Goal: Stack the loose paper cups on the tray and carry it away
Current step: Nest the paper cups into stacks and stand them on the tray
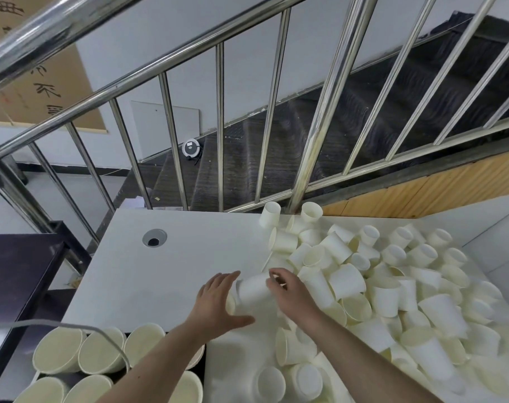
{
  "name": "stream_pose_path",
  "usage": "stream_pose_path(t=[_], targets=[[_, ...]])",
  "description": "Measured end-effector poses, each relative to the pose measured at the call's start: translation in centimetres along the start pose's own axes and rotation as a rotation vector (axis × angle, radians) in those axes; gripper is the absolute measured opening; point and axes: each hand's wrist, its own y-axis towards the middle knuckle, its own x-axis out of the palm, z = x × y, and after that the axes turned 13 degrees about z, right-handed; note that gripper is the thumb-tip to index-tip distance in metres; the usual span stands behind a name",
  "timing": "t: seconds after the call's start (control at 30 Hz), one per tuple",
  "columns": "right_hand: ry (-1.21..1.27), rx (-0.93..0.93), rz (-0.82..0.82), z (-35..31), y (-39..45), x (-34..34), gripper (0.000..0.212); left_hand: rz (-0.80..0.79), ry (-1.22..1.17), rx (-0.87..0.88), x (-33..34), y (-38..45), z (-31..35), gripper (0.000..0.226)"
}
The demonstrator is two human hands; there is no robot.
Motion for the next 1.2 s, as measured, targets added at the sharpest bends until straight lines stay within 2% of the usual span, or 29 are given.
stream_pose_path(t=[0.13,0.2,0.27,0.37,0.47,0.53,0.63,0.87,1.0,1.2], targets=[[0.365,0.286,-0.033,-0.7,0.5,-0.3,0.022,0.076,-0.287,-0.069,-0.4,0.2,1.9,0.091],[0.406,0.316,-0.043,-0.8,0.4,-0.3,0.023,0.112,-0.332,-0.070,-0.5,0.3,2.3,0.085],[0.288,0.198,0.000,-0.4,0.4,-0.3,0.022,0.133,-0.304,-0.043,-0.6,0.4,2.5,0.082],[0.020,-0.124,0.122,0.0,0.0,-0.2,0.021,0.148,-0.202,0.018,-0.7,0.5,2.7,0.081],[-0.076,-0.274,0.088,-0.1,-0.4,0.6,0.032,0.128,-0.083,0.088,-0.3,0.6,2.8,0.080],[-0.090,-0.272,0.035,-0.3,-0.4,1.2,0.033,0.105,-0.031,0.117,0.1,0.7,2.8,0.077],[-0.166,-0.225,0.049,-0.2,0.2,1.9,0.031,0.068,0.032,0.114,0.4,0.7,2.5,0.078],[-0.479,-0.055,-0.007,0.9,1.5,3.2,0.046,-0.130,0.300,-0.020,0.1,0.6,0.1,0.087],[-0.599,-0.056,-0.086,1.2,1.7,3.8,0.057,-0.190,0.320,-0.048,0.4,0.3,-0.7,0.082],[-0.690,-0.099,-0.144,1.1,1.3,4.1,0.055,-0.187,0.279,-0.047,0.4,0.3,-1.3,0.071]])
